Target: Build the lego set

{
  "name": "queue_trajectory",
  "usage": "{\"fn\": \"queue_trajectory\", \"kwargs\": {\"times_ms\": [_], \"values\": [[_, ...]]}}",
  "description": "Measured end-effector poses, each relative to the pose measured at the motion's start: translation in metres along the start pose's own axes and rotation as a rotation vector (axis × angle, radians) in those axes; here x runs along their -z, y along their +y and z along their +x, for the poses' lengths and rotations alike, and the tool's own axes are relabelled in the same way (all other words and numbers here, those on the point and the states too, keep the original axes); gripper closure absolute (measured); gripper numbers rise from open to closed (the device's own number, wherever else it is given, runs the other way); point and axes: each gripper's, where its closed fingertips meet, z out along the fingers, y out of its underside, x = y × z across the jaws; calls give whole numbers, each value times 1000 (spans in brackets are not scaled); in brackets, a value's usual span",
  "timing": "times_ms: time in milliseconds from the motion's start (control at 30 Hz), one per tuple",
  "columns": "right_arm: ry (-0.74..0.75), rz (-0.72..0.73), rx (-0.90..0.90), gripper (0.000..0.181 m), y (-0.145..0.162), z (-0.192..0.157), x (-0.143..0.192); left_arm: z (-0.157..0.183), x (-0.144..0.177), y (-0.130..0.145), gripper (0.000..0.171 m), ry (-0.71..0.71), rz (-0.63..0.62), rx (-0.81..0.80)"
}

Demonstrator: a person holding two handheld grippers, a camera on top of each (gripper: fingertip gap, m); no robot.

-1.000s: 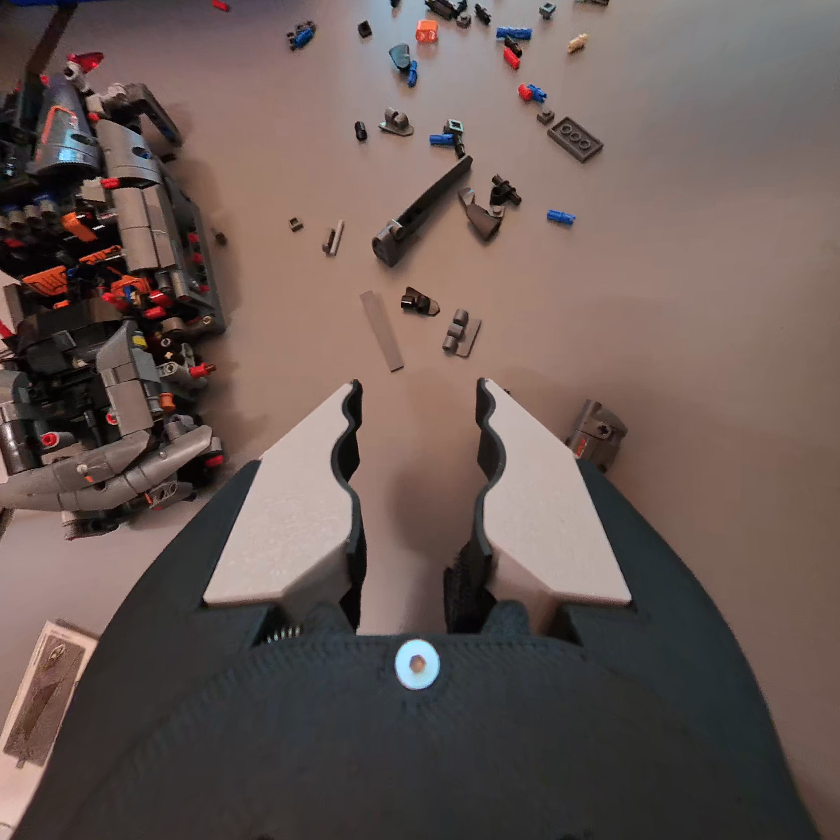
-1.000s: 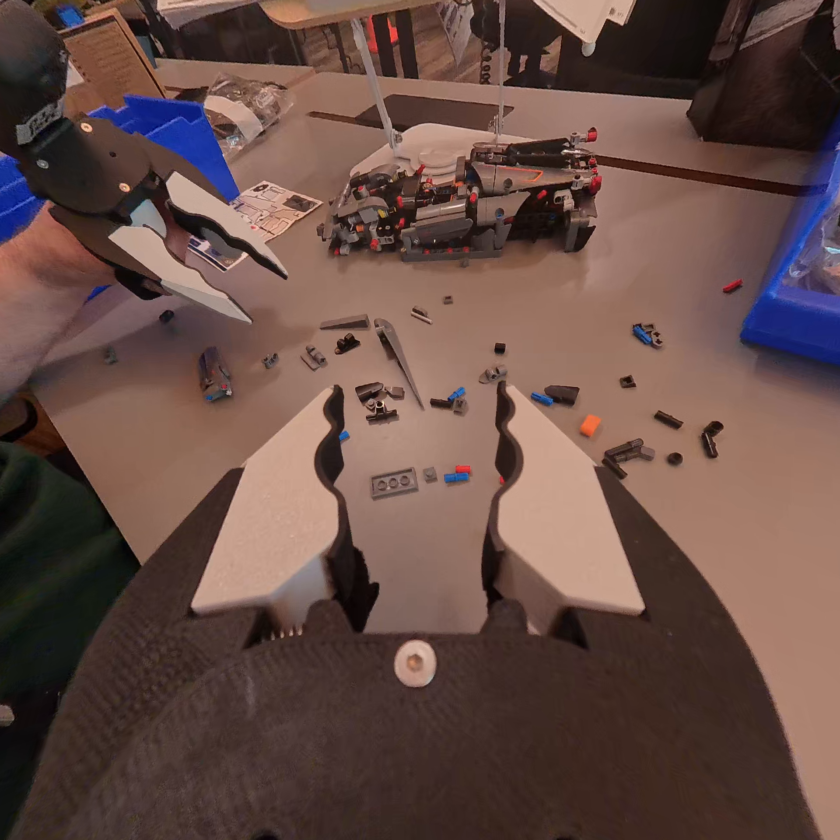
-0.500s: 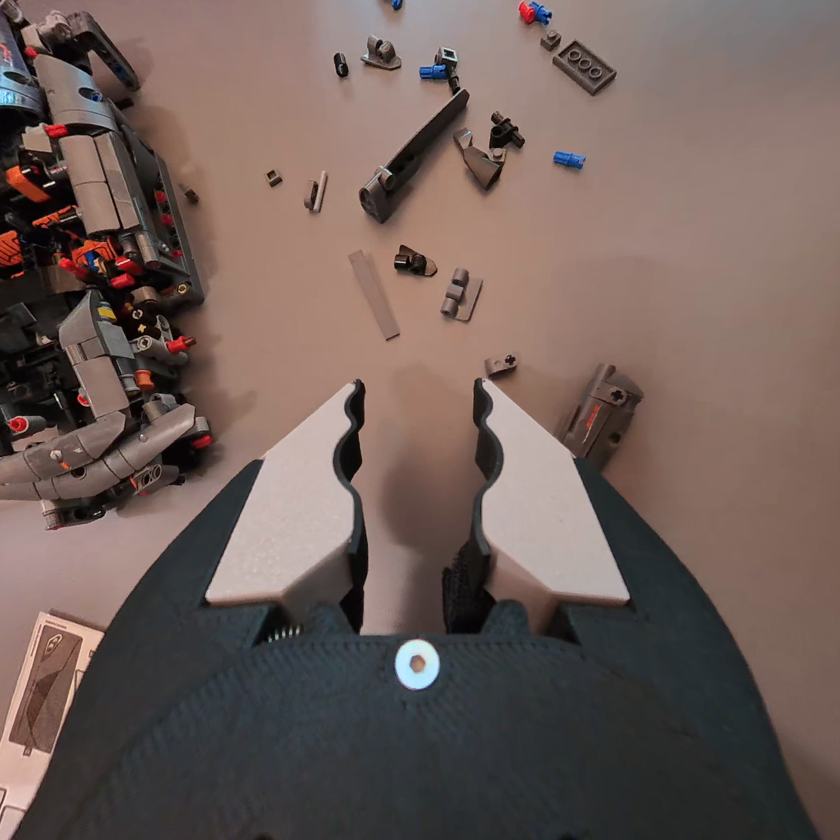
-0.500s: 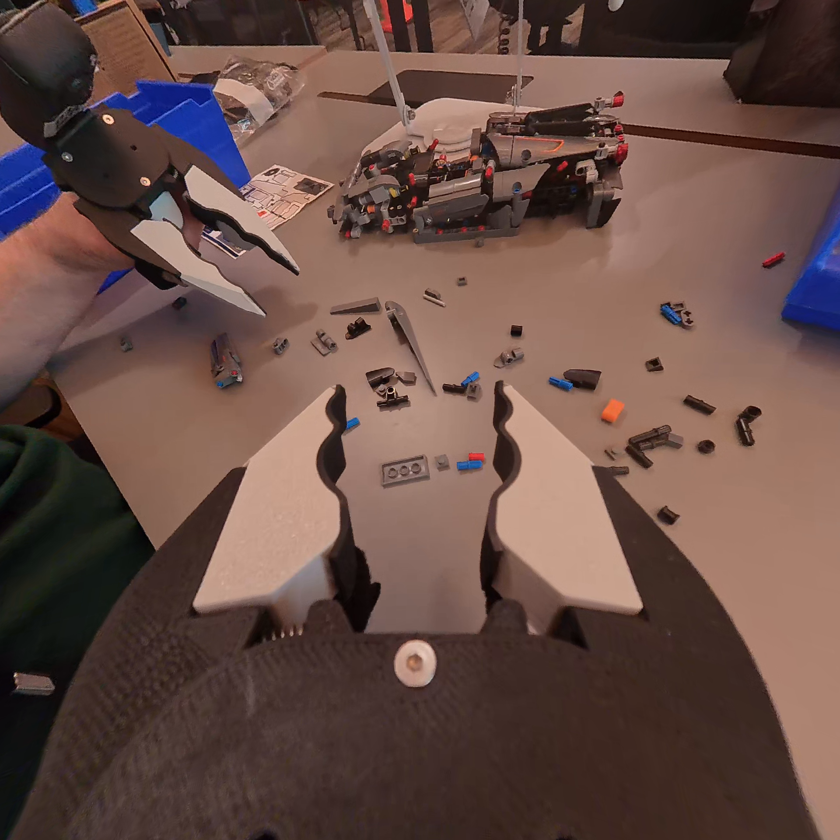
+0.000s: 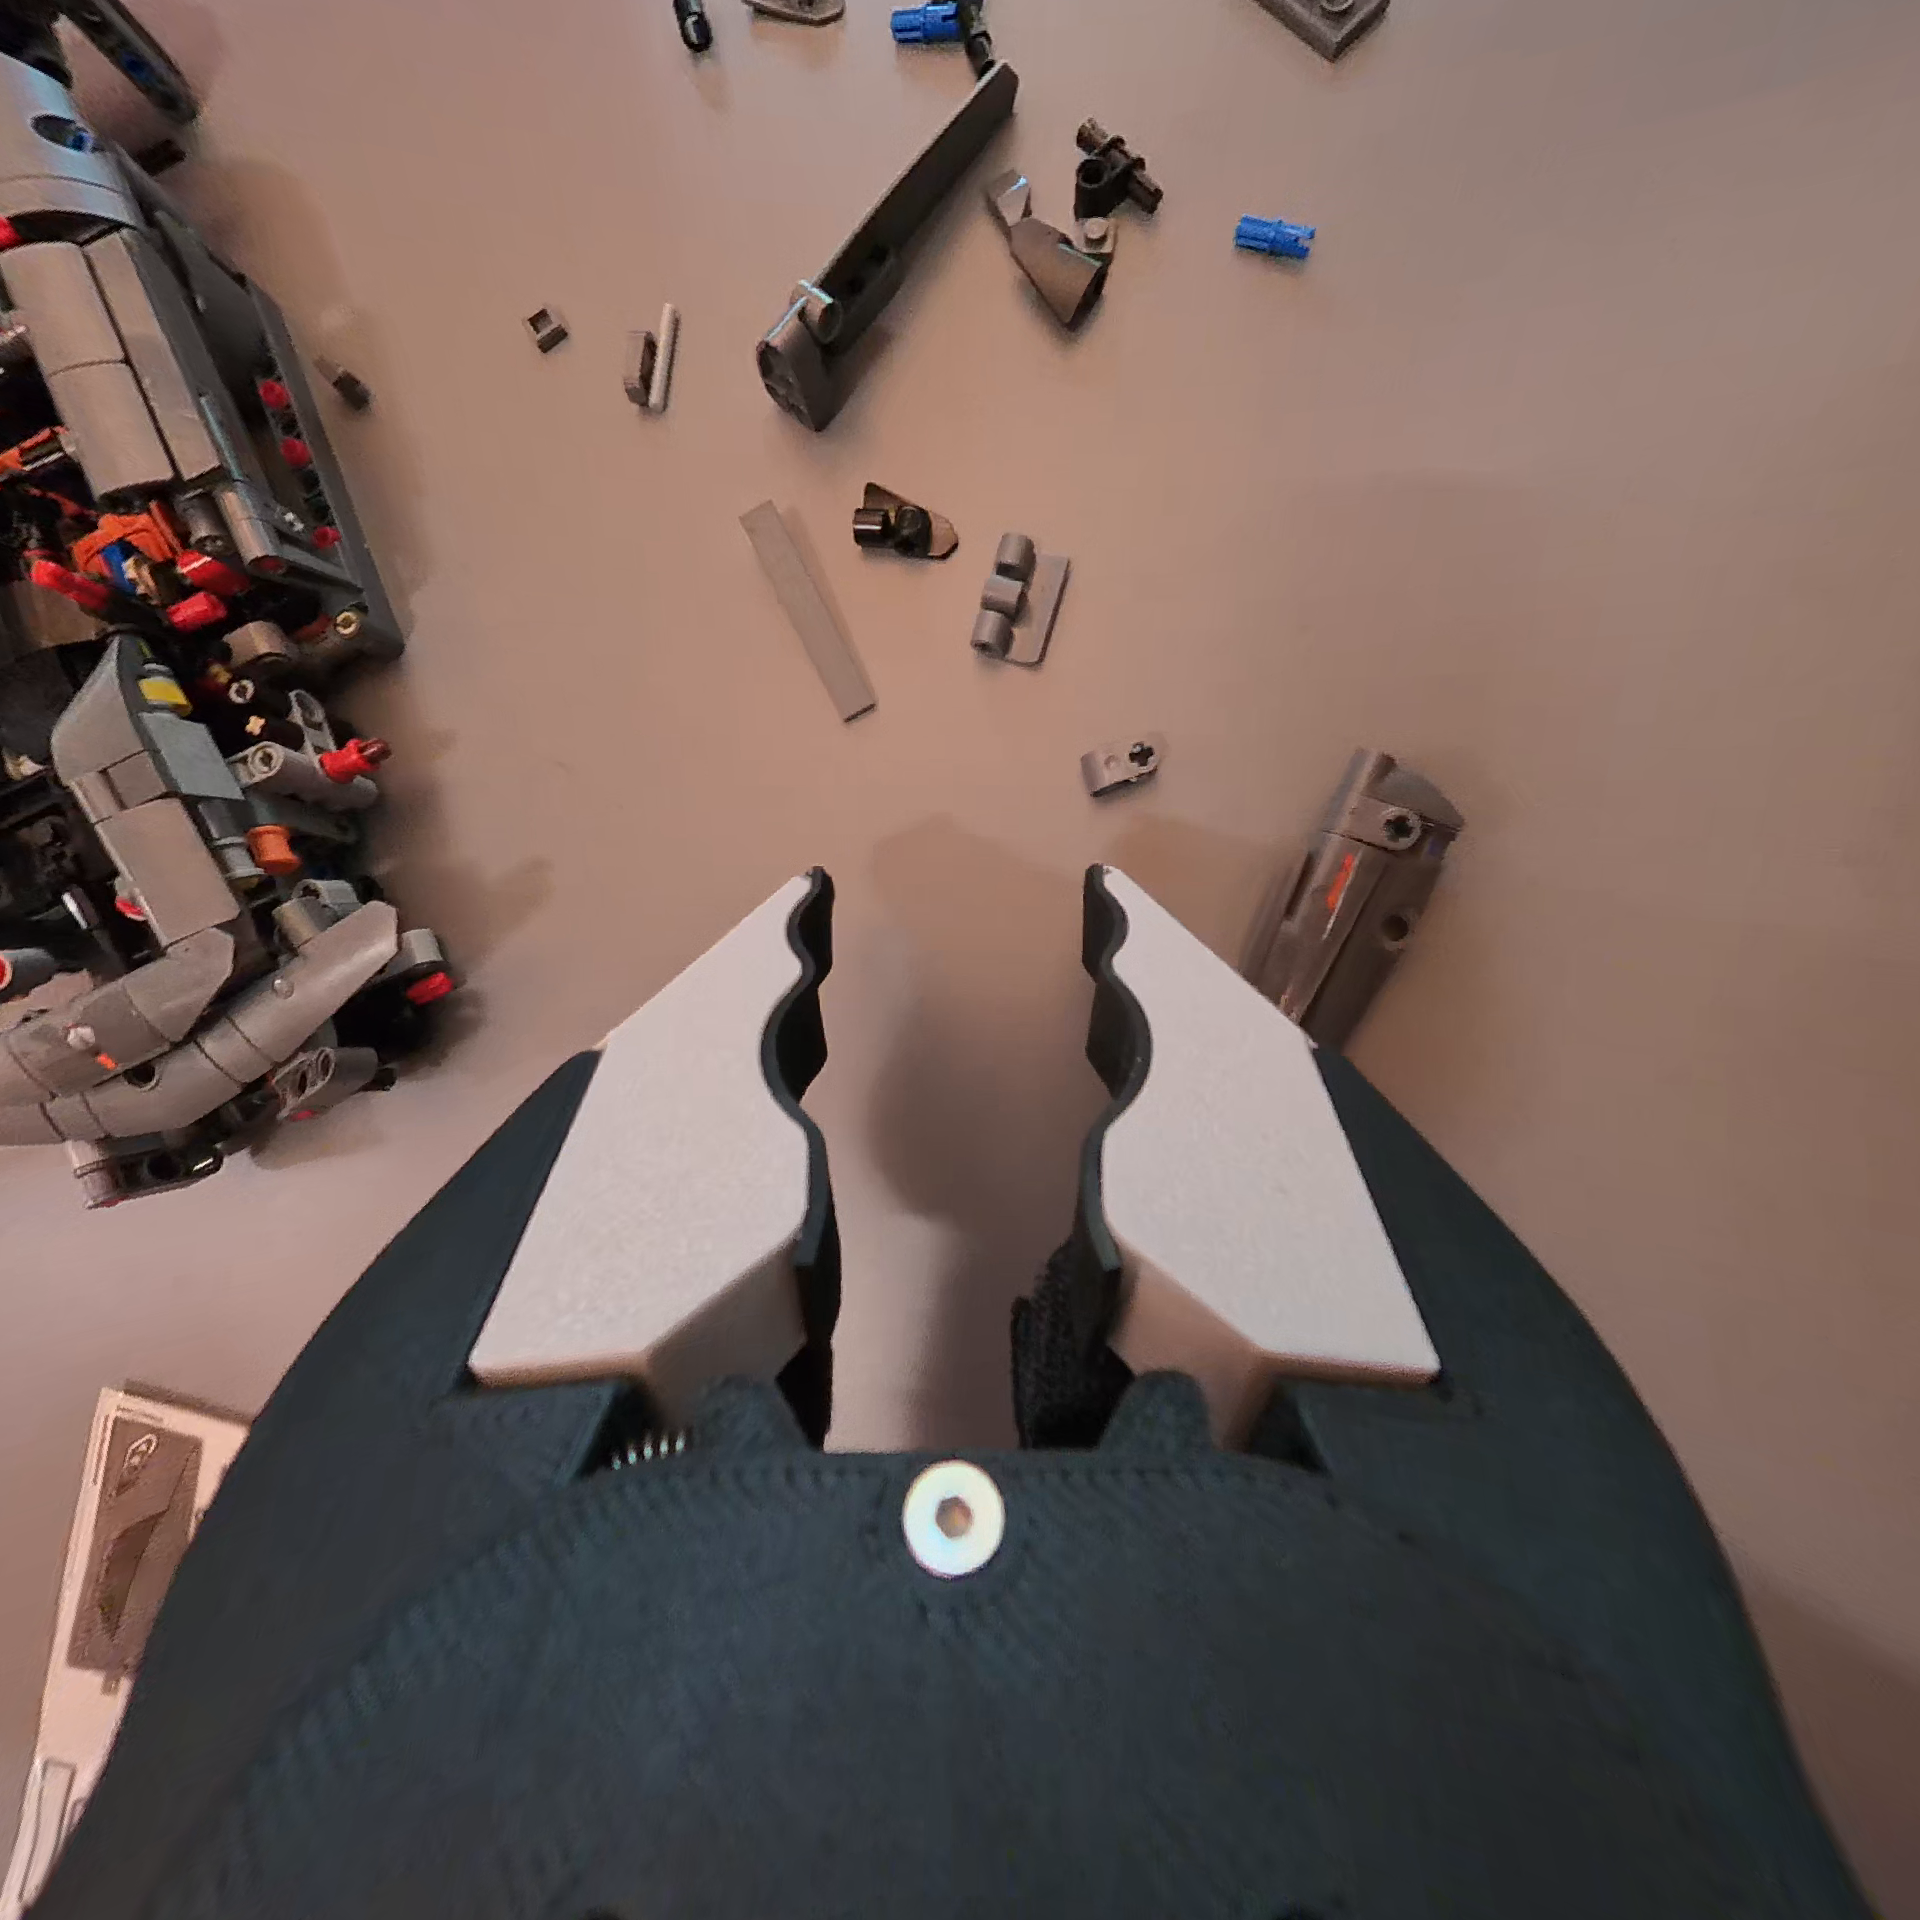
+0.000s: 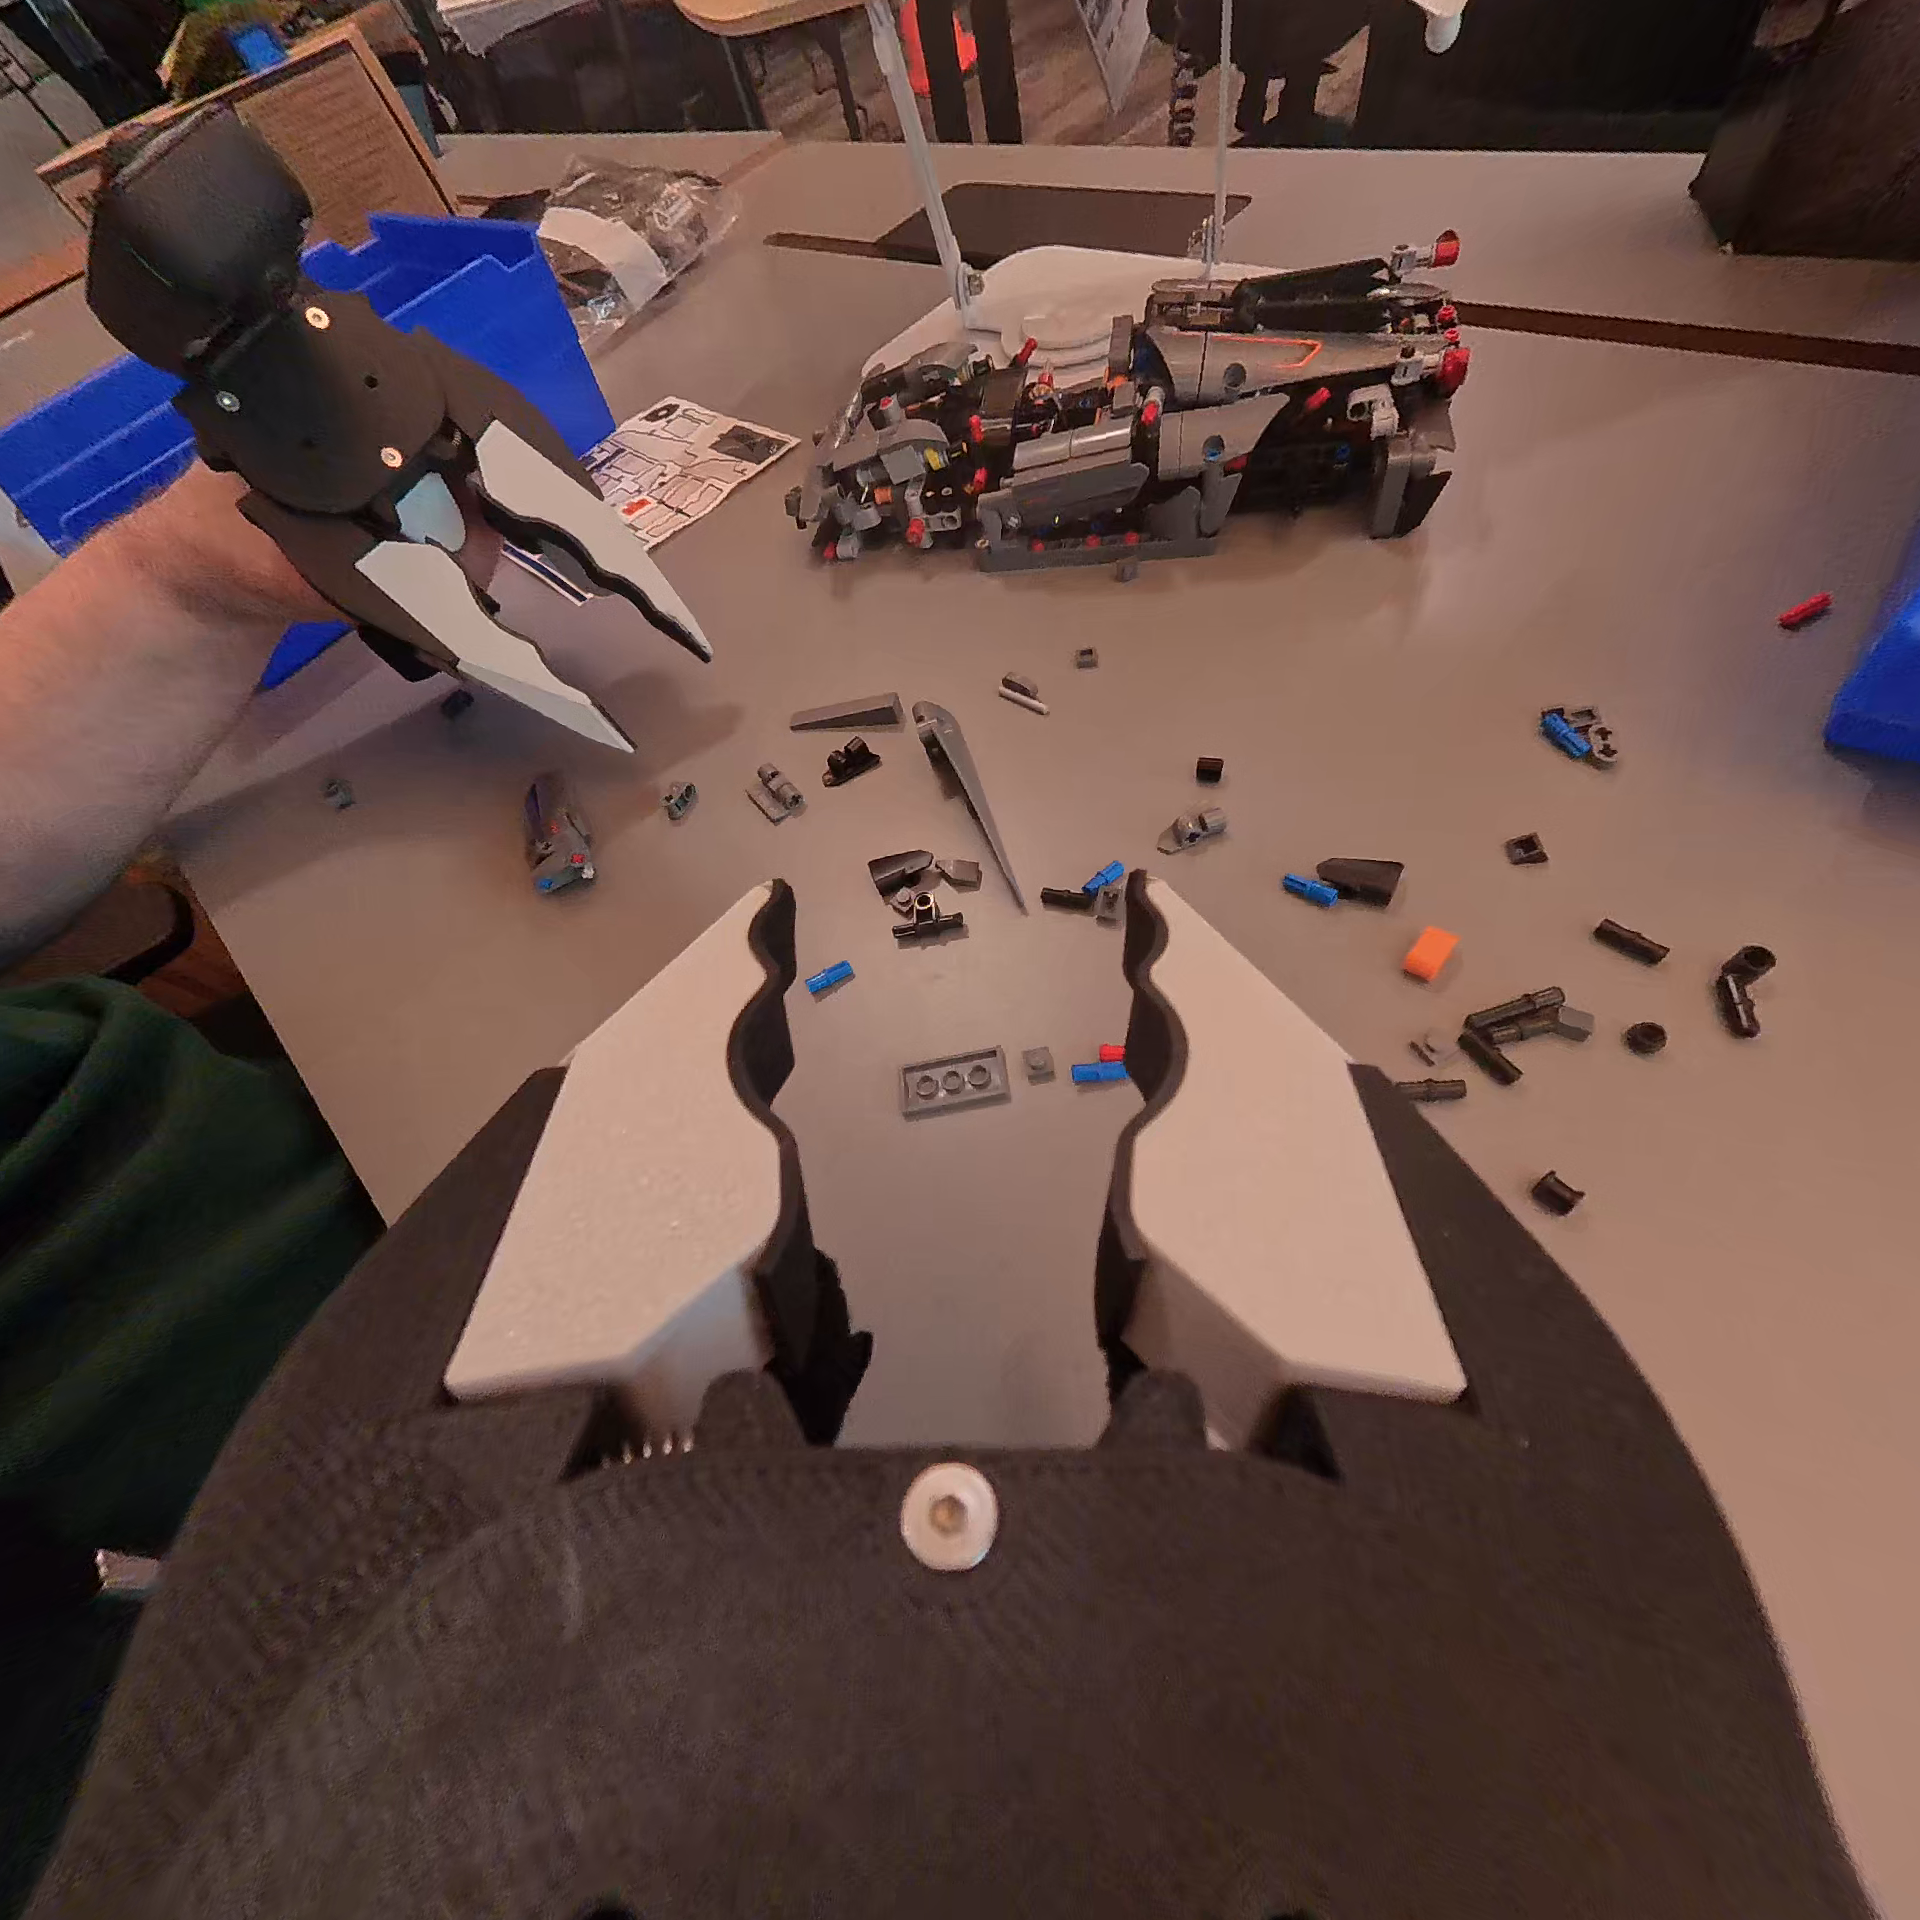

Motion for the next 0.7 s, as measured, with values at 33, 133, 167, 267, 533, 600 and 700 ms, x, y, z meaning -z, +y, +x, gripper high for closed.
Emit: {"fn": "queue_trajectory", "kwargs": {"times_ms": [33, 133, 167, 267, 533, 600, 700], "values": [[-5, -4, -3, 119, 1, -1, -1, 3, -1, -1, 126, 6, -2, -11], [-16, -22, 1, 119, 6, -4, -4, 9, -5, -2, 128, 25, -11, -31], [-19, -27, 2, 119, 7, -5, -5, 10, -7, -2, 128, 25, -17, -34], [-25, -29, 2, 120, 7, -6, -5, 14, -11, -4, 129, 37, -17, -38], [-29, -27, -4, 120, 7, -7, -4, 28, -21, -9, 141, 80, -34, -35], [-31, -27, -3, 120, 7, -8, -4, 30, -24, -11, 148, 86, -33, -36], [-31, -27, -3, 120, 7, -8, -3, 33, -26, -14, 155, 95, -35, -46]]}}
